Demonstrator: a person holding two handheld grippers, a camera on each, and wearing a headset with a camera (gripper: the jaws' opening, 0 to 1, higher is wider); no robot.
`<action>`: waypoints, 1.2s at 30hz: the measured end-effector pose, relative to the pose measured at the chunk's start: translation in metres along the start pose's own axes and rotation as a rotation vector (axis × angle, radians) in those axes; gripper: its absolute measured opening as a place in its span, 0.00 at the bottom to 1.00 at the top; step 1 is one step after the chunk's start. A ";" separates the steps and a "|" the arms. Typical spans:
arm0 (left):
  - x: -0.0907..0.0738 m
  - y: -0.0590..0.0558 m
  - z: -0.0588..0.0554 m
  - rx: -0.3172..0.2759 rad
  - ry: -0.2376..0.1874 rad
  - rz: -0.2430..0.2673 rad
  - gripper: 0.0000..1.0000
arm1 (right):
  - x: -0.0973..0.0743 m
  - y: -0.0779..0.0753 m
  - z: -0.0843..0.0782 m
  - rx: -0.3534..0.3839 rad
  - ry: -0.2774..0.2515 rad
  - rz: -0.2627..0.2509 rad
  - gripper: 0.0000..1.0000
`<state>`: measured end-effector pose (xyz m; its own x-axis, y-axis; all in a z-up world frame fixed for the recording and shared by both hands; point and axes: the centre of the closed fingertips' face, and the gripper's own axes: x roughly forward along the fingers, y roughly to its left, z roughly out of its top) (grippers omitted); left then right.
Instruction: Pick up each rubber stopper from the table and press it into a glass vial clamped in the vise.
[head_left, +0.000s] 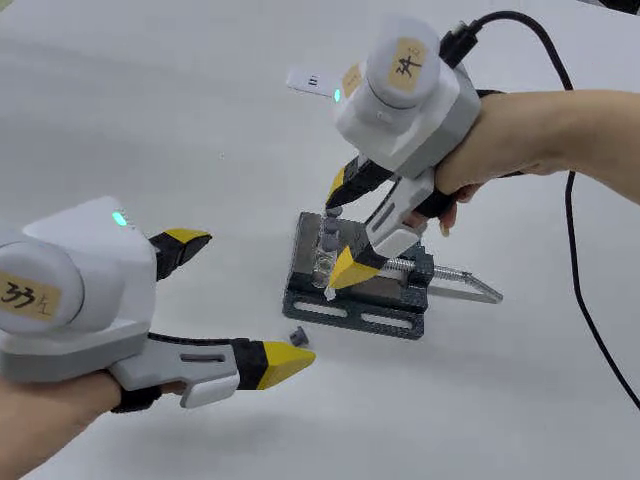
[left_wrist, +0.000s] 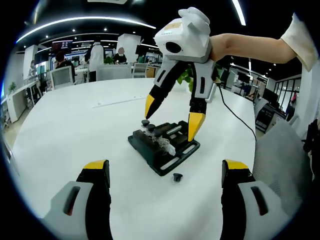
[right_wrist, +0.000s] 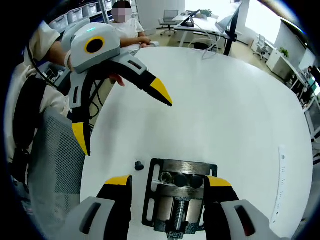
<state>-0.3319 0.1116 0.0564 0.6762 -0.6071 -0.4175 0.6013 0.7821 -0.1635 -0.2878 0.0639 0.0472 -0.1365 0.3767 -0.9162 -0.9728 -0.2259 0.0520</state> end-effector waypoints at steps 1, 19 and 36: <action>-0.001 0.000 0.001 0.002 -0.001 0.002 0.92 | 0.000 0.001 0.000 0.006 -0.011 -0.010 0.58; -0.020 0.004 -0.002 -0.002 -0.006 0.043 0.91 | 0.006 0.037 0.017 0.043 -0.171 -0.063 0.51; -0.031 -0.003 -0.003 -0.023 -0.006 0.070 0.91 | 0.056 0.052 -0.007 0.166 -0.217 -0.155 0.15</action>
<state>-0.3562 0.1292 0.0668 0.7190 -0.5516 -0.4228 0.5424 0.8257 -0.1548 -0.3450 0.0673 -0.0041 -0.0033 0.5819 -0.8133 -1.0000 -0.0077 -0.0014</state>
